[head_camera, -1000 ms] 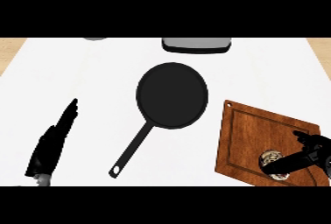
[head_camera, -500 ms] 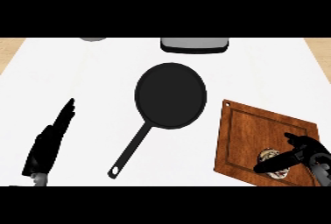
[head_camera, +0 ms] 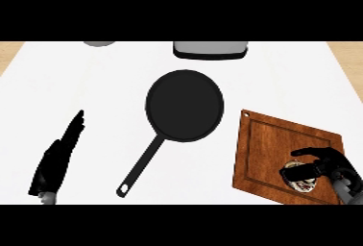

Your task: Pick the cupcake from the cutting board and place it in the pan

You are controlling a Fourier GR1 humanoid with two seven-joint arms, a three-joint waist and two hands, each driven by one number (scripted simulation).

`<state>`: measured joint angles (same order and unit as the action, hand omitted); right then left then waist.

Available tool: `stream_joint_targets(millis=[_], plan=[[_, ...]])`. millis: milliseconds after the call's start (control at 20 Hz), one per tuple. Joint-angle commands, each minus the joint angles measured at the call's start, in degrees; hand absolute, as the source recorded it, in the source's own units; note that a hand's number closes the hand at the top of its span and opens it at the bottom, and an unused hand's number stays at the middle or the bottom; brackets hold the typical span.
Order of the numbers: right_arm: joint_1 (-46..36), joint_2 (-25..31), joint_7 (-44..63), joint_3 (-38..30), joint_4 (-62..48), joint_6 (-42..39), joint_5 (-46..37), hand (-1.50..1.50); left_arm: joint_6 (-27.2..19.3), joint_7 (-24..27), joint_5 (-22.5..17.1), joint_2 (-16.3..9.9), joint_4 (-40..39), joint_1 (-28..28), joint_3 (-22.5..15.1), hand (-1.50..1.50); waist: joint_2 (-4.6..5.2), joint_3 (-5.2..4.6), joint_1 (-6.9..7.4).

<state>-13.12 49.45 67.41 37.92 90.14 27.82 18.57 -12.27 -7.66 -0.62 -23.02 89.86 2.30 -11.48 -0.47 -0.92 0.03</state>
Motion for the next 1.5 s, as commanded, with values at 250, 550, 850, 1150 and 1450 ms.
stream_joint_targets(millis=[250,550,850,1150,1450], plan=[[1.30,-6.93,6.37,-0.11,-1.48,6.61,-0.53,1.50,2.12,-0.44,-0.56,-0.46,2.36,1.47,0.96,0.00,0.40,0.90,0.54],[-2.32,-2.26,3.97,10.11,3.31,2.30,-15.56,1.50,1.54,0.02,0.44,0.82,0.03,0.28,1.56,0.00,0.44,0.80,0.75],[-4.75,6.61,7.03,15.97,10.56,4.39,-34.58,1.50,1.12,2.20,1.68,0.83,-0.78,1.90,1.62,0.00,-0.13,0.64,-0.48],[-13.51,10.54,3.55,11.55,14.07,4.53,-51.80,1.50,1.36,1.43,0.89,0.63,-0.62,1.76,2.79,0.00,-0.49,0.66,-0.76],[-21.06,0.59,7.27,7.60,15.64,-6.30,-59.81,1.50,2.76,-1.66,1.40,0.49,1.74,-0.79,2.61,0.00,0.33,0.86,0.43]])
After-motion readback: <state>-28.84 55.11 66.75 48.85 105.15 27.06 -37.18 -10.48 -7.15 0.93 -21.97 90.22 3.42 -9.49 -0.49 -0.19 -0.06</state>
